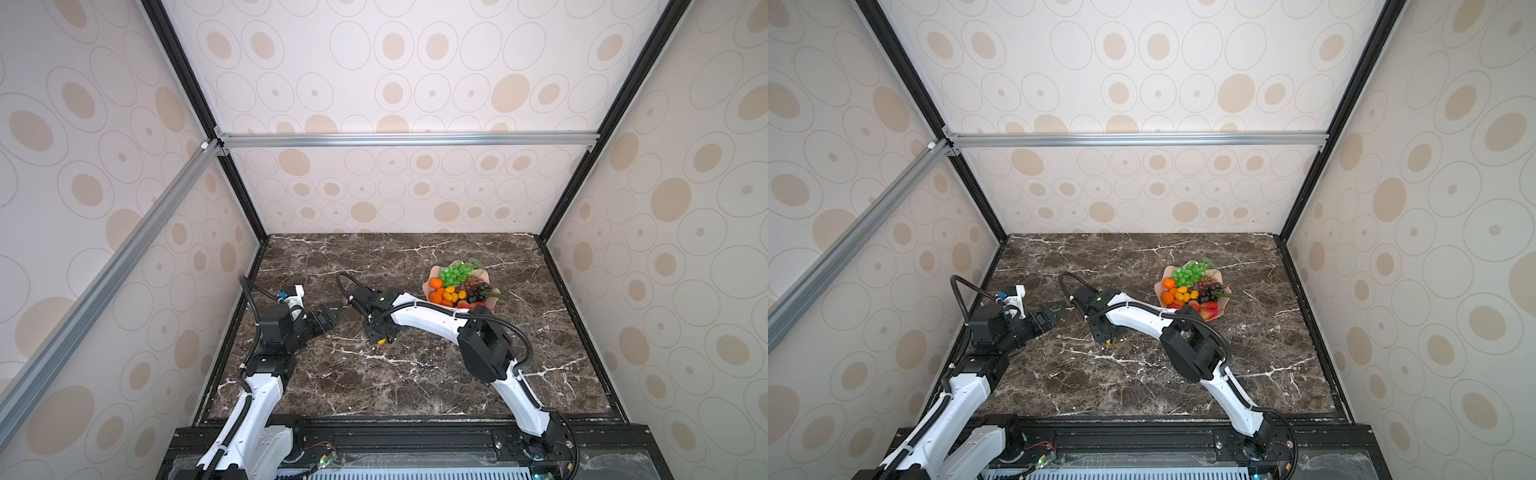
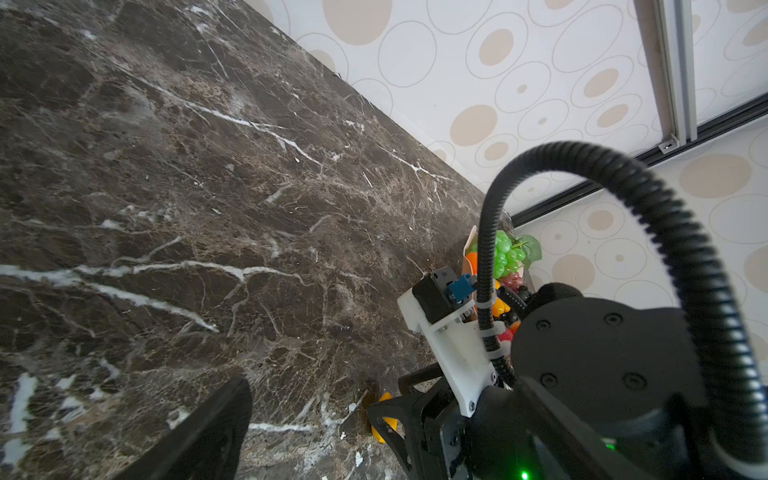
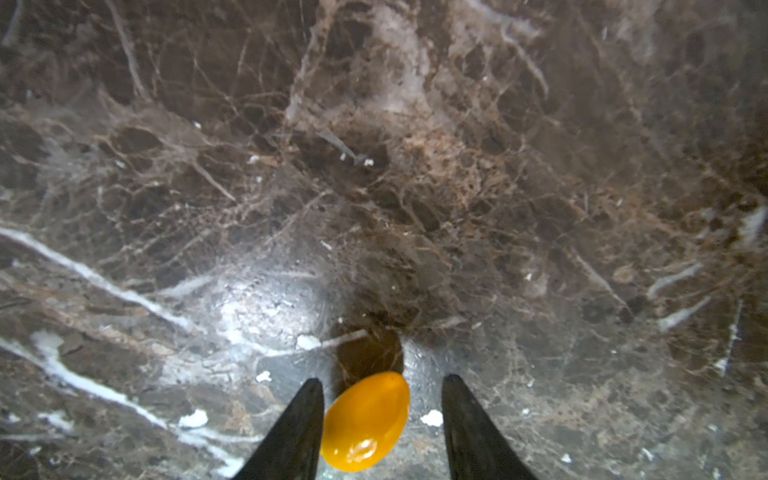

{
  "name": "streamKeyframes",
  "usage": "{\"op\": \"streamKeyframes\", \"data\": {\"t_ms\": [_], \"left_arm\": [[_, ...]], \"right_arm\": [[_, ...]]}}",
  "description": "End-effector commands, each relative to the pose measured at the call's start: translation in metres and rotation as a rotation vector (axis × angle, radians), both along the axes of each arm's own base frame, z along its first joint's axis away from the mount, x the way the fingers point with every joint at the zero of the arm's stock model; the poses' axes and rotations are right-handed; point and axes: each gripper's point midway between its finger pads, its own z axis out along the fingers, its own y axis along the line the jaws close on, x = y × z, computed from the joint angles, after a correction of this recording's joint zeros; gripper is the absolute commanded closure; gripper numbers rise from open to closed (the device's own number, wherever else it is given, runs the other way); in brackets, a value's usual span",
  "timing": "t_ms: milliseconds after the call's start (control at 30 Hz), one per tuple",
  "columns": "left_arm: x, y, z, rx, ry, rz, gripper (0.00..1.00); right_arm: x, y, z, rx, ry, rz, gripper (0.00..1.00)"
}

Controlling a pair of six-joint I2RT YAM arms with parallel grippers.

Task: Place and organize the fake fruits in the fruit bowl
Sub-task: 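Lower the right gripper onto the last yellow oval fruit and close it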

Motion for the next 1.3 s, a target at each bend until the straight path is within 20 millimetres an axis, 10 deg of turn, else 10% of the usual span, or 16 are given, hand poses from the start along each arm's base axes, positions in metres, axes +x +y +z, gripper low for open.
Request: {"op": "streamKeyframes", "data": {"t_ms": [0,1267], "left_arm": [[0.003,0.002,0.009,0.022,-0.037,-0.005,0.02],[0.003,0.001,0.012,0.022,-0.045,-0.011,0.02]], "right_arm": [[-0.006,-0.008,-0.005,-0.055,0.025,0.003,0.51],[-0.019,-0.014,-0.012,-0.029,0.060,-0.016,0.67]]}}
